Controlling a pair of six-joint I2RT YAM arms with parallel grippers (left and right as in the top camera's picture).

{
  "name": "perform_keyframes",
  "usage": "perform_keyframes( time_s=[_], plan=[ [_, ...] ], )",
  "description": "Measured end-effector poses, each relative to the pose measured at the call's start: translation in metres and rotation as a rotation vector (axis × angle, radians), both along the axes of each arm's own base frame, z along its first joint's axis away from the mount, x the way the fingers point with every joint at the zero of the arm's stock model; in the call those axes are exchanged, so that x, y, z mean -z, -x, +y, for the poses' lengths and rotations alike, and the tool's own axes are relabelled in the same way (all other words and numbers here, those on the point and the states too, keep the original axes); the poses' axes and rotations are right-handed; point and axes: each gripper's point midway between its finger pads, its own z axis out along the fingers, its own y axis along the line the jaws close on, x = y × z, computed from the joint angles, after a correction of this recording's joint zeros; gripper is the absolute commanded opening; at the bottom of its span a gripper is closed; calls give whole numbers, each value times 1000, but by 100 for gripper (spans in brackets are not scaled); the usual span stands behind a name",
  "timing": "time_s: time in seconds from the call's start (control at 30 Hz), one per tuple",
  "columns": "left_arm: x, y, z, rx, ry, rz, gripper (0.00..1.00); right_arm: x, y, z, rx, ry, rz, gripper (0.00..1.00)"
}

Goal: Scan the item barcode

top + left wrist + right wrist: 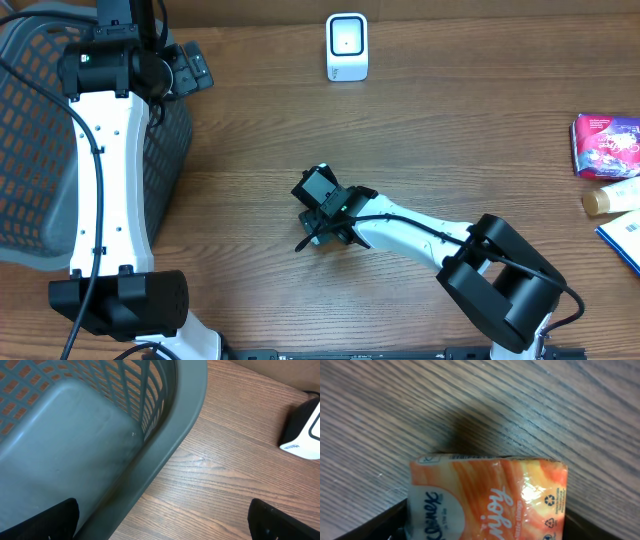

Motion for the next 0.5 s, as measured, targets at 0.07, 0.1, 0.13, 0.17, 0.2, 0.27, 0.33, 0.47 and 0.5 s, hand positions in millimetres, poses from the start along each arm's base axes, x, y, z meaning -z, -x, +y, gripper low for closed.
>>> perform_keyframes(
  time_s=[0.07,0.1,0.13,0.17,0.2,0.27,0.33,0.47,0.5],
  plan=[
    [0,0,0,0,0,0,100,2,0,0,-1,5,0,75],
    [0,0,0,0,0,0,100,2,0,0,-1,4,0,74],
    [0,0,0,0,0,0,100,2,-1,-1,0,5,0,73],
    [0,0,0,0,0,0,100,2,-1,0,0,5,0,73],
    [0,0,0,0,0,0,100,2,-1,-1,0,6,-1,73],
    [0,0,0,0,0,0,100,2,-1,-1,1,6,-2,73],
    [0,0,0,0,0,0,100,2,-1,0,0,5,-2,73],
    [0,0,0,0,0,0,100,2,0,0,0,5,0,73],
    [0,0,0,0,0,0,100,2,0,0,-1,4,1,73]
  ],
)
